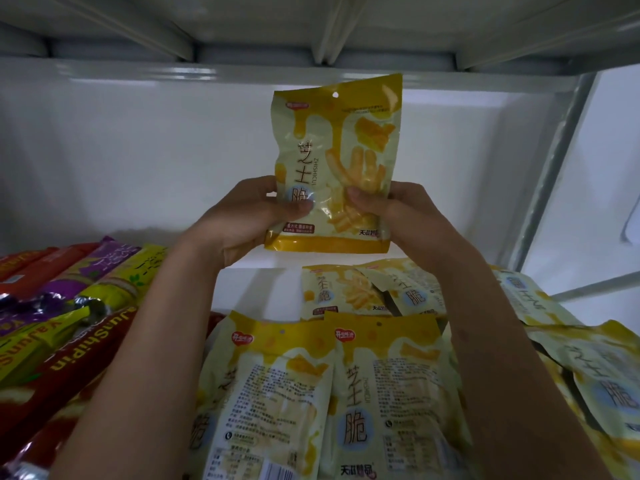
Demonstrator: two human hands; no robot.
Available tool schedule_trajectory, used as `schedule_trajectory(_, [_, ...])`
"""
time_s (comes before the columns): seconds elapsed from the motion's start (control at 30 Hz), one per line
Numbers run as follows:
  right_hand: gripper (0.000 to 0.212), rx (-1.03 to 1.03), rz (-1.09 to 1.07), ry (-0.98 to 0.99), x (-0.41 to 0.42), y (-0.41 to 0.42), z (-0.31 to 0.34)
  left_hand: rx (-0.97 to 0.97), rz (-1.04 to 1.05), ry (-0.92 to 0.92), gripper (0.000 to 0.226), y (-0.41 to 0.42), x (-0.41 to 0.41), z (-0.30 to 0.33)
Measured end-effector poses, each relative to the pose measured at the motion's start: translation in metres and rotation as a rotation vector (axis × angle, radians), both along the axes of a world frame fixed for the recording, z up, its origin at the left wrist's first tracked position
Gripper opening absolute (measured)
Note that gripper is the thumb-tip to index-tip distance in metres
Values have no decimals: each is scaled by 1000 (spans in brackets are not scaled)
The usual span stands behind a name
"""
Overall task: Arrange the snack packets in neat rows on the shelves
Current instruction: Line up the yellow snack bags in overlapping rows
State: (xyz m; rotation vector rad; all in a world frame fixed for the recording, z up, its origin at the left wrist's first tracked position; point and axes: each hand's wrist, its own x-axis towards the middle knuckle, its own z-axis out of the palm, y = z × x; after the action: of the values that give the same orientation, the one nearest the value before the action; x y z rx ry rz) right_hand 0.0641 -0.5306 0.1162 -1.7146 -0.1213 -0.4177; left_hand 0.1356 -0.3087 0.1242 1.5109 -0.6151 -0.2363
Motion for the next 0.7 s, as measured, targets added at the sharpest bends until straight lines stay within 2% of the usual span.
schedule_trajectory(0.1, [23, -79, 1, -4, 2, 3, 1, -7, 19, 1, 36, 2, 3, 0])
schedule_trajectory(0.33, [26, -43, -11, 11, 13, 2, -4, 1, 108, -52, 34, 1, 4, -1])
schedule_trajectory(0.57, [26, -18, 20, -30, 10, 0, 1, 0, 83, -49, 23, 1, 4, -2])
schedule_trajectory(0.7, [29, 60, 45, -41, 9, -2, 6, -65, 43, 8, 33, 0, 5, 1])
